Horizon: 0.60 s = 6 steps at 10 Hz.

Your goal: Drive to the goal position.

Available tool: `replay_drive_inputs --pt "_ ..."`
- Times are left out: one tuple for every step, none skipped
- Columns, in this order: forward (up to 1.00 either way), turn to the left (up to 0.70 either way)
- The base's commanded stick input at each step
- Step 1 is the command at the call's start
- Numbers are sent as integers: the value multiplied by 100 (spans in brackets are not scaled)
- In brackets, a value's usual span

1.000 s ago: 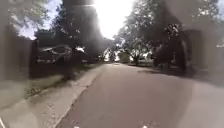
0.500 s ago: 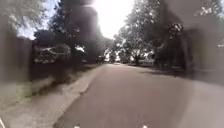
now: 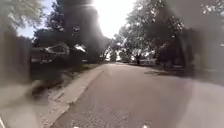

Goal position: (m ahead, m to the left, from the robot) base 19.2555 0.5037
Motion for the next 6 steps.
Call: replay_drive_inputs --pt "100 0" --pt "100 0" --pt "100 0" --pt "100 0" --pt "100 0" --pt "100 0"
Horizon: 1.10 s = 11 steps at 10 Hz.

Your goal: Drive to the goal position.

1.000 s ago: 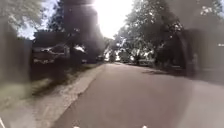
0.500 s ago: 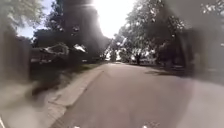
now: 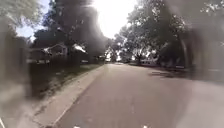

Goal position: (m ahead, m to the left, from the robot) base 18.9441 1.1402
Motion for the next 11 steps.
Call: replay_drive_inputs --pt "100 0" --pt "100 0" --pt "100 0" --pt "100 0" --pt "100 0" --pt "100 0" --pt "100 0" --pt "100 0" --pt "100 0" --pt "100 0" --pt "100 0"
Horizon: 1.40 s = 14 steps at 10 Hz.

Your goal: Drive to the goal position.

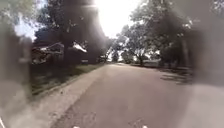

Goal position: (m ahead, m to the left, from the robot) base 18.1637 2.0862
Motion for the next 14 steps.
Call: replay_drive_inputs --pt "100 0" --pt "100 0" --pt "100 0" --pt "100 0" --pt "100 0" --pt "100 0" --pt "100 1" --pt "100 4" --pt "100 19" --pt "100 18" --pt "100 4" --pt "100 0" --pt "100 0" --pt "100 0"
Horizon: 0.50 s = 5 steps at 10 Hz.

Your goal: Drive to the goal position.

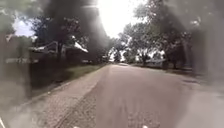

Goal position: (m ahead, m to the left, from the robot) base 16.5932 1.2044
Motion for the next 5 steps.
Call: replay_drive_inputs --pt "100 0" --pt "100 0" --pt "100 0" --pt "100 0" --pt "100 0"
